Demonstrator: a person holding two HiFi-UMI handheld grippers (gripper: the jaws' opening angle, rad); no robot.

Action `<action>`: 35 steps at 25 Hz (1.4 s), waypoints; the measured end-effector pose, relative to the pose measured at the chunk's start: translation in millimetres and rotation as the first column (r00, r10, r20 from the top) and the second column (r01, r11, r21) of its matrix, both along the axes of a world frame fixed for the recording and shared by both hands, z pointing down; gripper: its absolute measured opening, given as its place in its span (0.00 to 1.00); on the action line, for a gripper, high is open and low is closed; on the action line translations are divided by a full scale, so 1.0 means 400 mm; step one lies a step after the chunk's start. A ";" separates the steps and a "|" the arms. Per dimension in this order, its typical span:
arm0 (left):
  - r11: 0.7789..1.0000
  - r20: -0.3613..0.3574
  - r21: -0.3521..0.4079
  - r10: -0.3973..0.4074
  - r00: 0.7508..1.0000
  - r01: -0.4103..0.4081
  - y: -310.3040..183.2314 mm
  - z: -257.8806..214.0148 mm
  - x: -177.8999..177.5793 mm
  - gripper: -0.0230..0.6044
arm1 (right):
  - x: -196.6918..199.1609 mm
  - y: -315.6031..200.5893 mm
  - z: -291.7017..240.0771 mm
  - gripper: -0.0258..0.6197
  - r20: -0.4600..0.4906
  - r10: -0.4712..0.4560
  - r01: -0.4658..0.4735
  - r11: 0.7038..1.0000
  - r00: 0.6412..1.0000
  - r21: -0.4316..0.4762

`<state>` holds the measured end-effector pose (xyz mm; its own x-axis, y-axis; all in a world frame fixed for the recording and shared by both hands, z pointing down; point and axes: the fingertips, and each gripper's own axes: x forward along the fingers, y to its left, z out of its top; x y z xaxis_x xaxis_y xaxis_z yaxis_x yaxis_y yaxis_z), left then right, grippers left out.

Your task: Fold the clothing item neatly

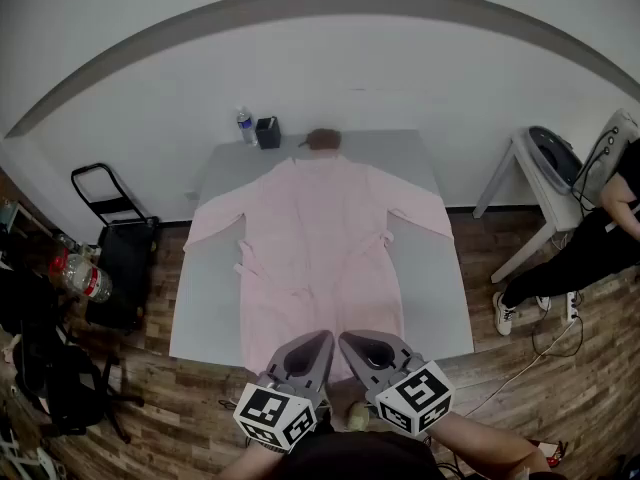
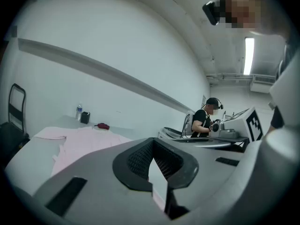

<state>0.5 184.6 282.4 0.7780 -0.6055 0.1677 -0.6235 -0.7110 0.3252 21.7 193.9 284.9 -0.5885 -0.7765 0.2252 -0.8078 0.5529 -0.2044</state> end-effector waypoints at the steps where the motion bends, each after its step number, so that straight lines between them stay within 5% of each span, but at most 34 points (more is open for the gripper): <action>1: 1.000 -0.001 0.002 -0.003 1.000 0.003 -0.021 0.003 -0.007 0.04 | -0.001 -0.017 0.003 0.06 -0.002 0.005 -0.005 1.000 1.000 0.001; 12: 0.993 0.021 0.038 0.107 0.994 -0.107 -0.245 0.028 0.008 0.04 | -0.009 -0.234 0.021 0.06 -0.029 0.128 -0.128 0.992 0.991 -0.002; 20: 0.977 0.035 0.056 0.204 0.978 -0.205 -0.422 0.046 0.061 0.04 | 0.052 -0.380 0.032 0.06 -0.062 0.302 -0.303 0.953 0.951 -0.003; 35: 0.931 0.000 0.048 0.361 0.932 -0.361 -0.447 0.075 0.358 0.04 | 0.353 -0.447 0.077 0.07 -0.049 0.505 -0.506 0.863 0.862 -0.001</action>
